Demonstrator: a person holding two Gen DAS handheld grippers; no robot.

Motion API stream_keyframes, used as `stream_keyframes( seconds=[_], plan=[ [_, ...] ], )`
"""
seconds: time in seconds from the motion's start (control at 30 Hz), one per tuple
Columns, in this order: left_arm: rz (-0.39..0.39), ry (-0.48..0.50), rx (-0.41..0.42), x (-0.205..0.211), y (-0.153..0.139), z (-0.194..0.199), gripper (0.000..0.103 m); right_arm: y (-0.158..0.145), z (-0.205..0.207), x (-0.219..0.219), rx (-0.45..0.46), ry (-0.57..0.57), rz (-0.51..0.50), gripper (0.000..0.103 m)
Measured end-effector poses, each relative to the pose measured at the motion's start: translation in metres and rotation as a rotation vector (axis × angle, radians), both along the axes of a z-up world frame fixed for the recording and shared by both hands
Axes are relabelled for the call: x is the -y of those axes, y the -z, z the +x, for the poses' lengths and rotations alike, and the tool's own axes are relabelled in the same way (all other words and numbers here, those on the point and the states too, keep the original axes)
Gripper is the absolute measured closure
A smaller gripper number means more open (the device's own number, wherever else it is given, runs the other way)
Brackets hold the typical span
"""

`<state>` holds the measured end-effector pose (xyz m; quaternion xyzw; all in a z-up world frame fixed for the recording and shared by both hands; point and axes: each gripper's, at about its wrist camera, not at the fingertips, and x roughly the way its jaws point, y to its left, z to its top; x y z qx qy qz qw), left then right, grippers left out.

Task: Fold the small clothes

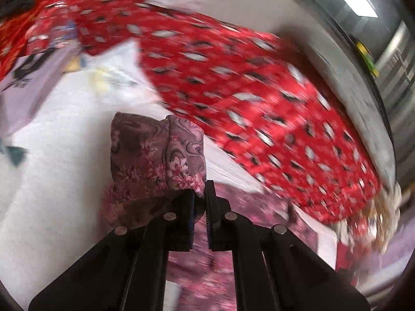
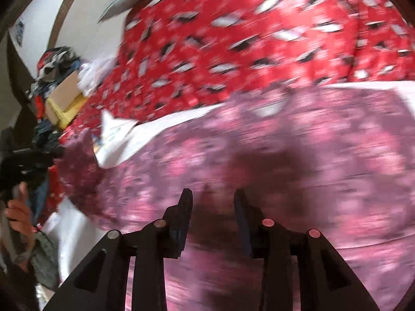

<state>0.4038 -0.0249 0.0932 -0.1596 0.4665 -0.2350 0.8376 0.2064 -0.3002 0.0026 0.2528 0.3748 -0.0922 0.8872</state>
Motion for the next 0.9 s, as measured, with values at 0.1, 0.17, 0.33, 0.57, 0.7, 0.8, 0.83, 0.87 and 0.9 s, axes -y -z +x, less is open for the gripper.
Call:
stream_keyframes(
  seconds=[0.1,0.17,0.33,0.57,0.7,0.8,0.83,0.87,0.9],
  plan=[
    [0.003,0.082,0.013,0.045,-0.004,-0.024,0.098,-0.007,-0.032,0.035,-0.007,0.092,-0.084,0.067],
    [0.009,0.14,0.017,0.079,-0.003,-0.042,0.098,-0.005,-0.054,0.057,-0.01,0.153,-0.1,0.062],
    [0.059,0.285,-0.023,0.16,0.028,-0.09,0.098,0.021,-0.093,0.084,0.041,0.182,-0.042,0.062],
    [0.379,0.36,-0.067,0.228,0.107,-0.133,0.097,0.022,-0.092,0.084,0.052,0.181,-0.038,0.062],
    [0.361,0.375,-0.05,0.214,0.092,-0.144,0.086,0.025,-0.097,0.089,0.078,0.181,0.002,0.062],
    [0.186,0.274,-0.102,0.156,0.07,-0.148,0.075,0.024,-0.097,0.089,0.08,0.181,0.007,0.062],
    [0.143,0.207,-0.119,0.137,0.067,-0.149,0.056,0.024,-0.097,0.089,0.08,0.181,0.008,0.062],
    [0.109,0.142,-0.135,0.116,0.069,-0.148,0.05,0.024,-0.096,0.089,0.074,0.182,0.01,0.062],
    [0.076,0.074,-0.149,0.097,0.072,-0.145,0.049,0.022,-0.094,0.089,0.061,0.183,0.009,0.062]
  ],
)
